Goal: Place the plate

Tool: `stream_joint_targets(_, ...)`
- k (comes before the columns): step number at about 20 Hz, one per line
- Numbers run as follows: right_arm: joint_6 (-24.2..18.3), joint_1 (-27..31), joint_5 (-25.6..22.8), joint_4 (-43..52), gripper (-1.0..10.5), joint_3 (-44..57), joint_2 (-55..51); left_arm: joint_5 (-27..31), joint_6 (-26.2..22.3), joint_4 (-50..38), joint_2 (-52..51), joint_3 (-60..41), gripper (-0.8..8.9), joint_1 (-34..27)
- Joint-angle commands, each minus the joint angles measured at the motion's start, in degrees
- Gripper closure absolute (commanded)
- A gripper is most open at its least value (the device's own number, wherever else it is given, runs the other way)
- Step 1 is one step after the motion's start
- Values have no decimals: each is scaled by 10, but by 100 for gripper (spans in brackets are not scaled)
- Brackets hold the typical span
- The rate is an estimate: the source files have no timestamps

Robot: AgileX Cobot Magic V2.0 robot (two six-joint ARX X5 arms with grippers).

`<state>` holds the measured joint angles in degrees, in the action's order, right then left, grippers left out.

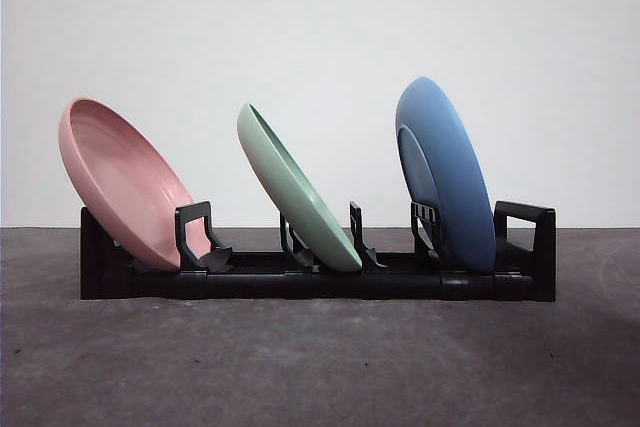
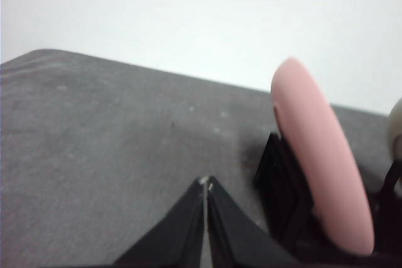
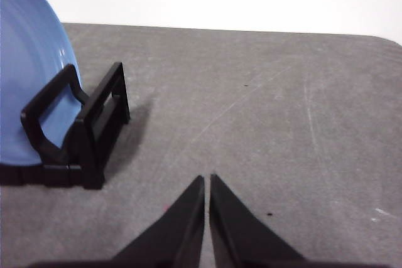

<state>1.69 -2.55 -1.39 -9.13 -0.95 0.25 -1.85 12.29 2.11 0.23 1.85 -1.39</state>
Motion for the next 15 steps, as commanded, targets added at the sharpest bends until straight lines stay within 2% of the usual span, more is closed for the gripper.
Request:
stream_joint_targets(1,68,1,3,22,935,2,0,-1,56,-23,0,-10,806,-1)
stream_joint_targets(3,115,1,3,49,935,2,0,-1,88,-46,0,-10,806,-1)
stream_joint_targets(6,156,0,11,113,935,2,0,-1,131,-105,0,-10,806,-1)
stream_joint_targets(11,159,0,58,267,935,1,0,-1,159,-241,0,-9,806,-1)
stream_joint_targets(13,159,0,61,329,935,-2,0,-1,159,-275,0,-3,806,-1)
stream_joint_targets(15,159,0,59,351,935,-18,0,-1,159,-277,0,12,806,-1)
